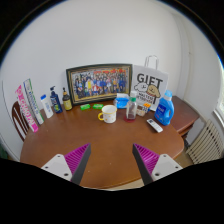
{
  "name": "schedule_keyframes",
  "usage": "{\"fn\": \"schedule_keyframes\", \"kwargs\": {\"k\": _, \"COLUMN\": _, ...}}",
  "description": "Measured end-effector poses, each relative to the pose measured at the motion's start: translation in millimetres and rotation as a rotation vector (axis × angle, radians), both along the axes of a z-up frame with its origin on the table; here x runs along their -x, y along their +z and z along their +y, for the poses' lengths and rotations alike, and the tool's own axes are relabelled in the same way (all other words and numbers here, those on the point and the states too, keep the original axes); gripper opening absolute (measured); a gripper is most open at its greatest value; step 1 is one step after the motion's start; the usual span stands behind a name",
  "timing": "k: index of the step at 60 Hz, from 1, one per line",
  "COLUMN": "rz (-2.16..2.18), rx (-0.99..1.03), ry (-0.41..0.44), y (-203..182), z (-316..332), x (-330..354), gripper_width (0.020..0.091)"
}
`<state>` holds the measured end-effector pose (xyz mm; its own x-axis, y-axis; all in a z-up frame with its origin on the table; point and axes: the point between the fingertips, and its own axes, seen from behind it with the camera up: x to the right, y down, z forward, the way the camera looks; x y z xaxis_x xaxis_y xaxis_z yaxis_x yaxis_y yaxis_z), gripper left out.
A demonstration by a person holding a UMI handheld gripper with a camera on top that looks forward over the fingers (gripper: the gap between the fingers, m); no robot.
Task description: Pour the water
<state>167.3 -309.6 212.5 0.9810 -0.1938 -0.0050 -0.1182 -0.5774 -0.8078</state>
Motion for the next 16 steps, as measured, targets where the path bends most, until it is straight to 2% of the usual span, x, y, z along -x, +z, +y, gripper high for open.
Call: {"fn": "schedule_keyframes", "kwargs": {"k": 16, "rz": -0.069, "rx": -0.001, "ry": 0.006, "y": 10, "z": -26, "x": 12, "gripper_width": 0.0856}}
